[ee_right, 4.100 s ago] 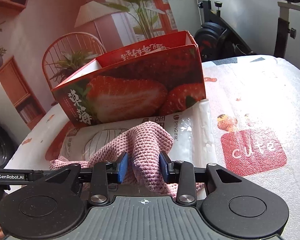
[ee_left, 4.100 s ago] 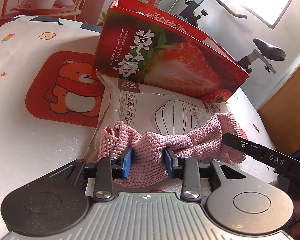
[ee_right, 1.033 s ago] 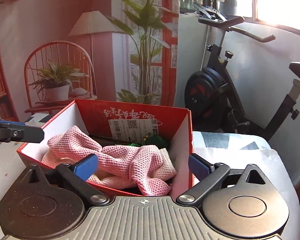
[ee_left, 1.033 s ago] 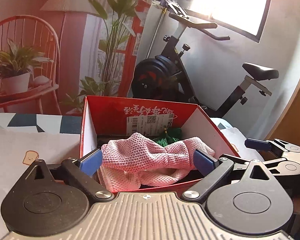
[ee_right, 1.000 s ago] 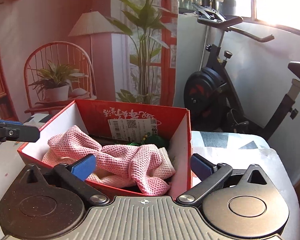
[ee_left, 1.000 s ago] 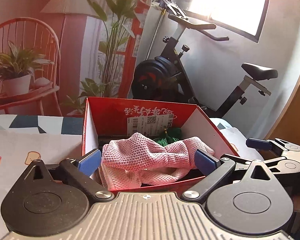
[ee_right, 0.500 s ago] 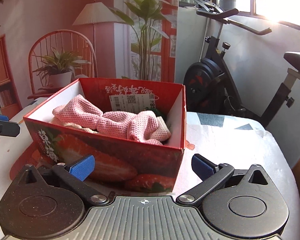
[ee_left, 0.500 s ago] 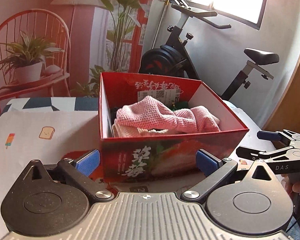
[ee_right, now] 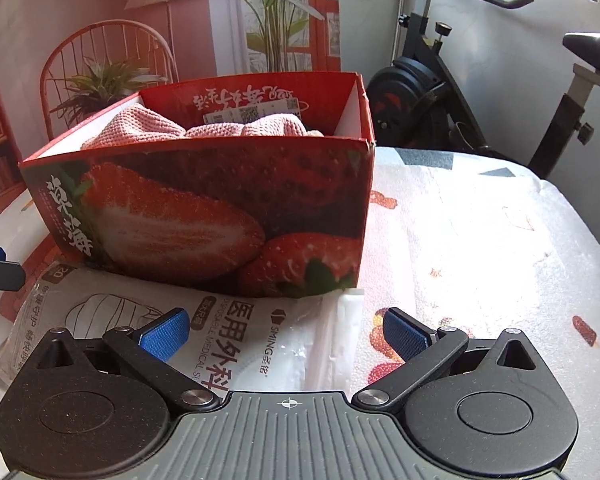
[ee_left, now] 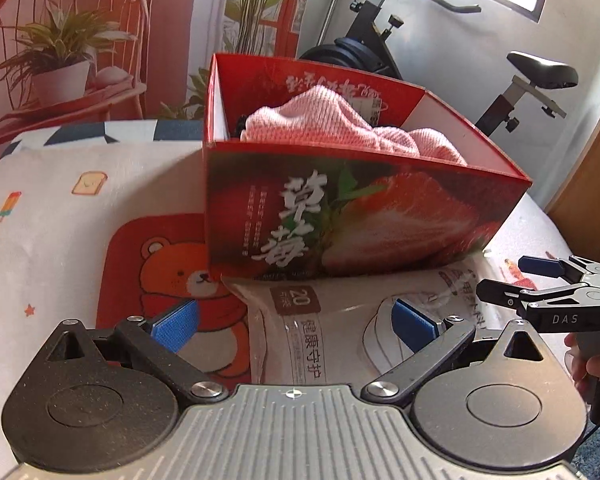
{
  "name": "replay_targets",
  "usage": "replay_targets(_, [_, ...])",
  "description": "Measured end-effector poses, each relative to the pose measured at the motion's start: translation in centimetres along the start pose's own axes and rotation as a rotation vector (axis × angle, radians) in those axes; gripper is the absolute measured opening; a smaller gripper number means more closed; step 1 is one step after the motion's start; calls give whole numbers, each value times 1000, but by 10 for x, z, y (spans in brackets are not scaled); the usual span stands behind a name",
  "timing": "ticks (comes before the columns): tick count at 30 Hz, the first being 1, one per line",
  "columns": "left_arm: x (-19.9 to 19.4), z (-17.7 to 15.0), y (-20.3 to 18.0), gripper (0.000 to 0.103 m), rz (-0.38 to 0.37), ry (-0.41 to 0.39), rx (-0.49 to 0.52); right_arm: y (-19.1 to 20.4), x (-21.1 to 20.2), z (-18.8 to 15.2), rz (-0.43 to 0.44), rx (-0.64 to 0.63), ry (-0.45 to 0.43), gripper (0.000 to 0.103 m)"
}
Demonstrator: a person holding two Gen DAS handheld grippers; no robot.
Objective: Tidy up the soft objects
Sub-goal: 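Move both tools back to the white surgical mask bag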
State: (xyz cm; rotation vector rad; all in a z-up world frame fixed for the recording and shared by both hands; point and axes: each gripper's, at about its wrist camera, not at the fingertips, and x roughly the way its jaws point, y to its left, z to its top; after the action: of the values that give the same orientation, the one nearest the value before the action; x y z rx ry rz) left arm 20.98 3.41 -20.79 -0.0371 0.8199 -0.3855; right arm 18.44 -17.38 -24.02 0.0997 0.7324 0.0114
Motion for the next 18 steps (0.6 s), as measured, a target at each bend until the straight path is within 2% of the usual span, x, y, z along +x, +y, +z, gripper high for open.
replay_targets(8, [19,-24,-1,103,-19,43,-23,3,11,-23,32,19,46,102])
replay_targets(13, [28,-33,-1,103,-11,71,-28,8,10,-38,59,34,22,103])
replay_targets(18, [32,-39,-2,103,6,52,-6,3,10,-43,80,47,-1,103])
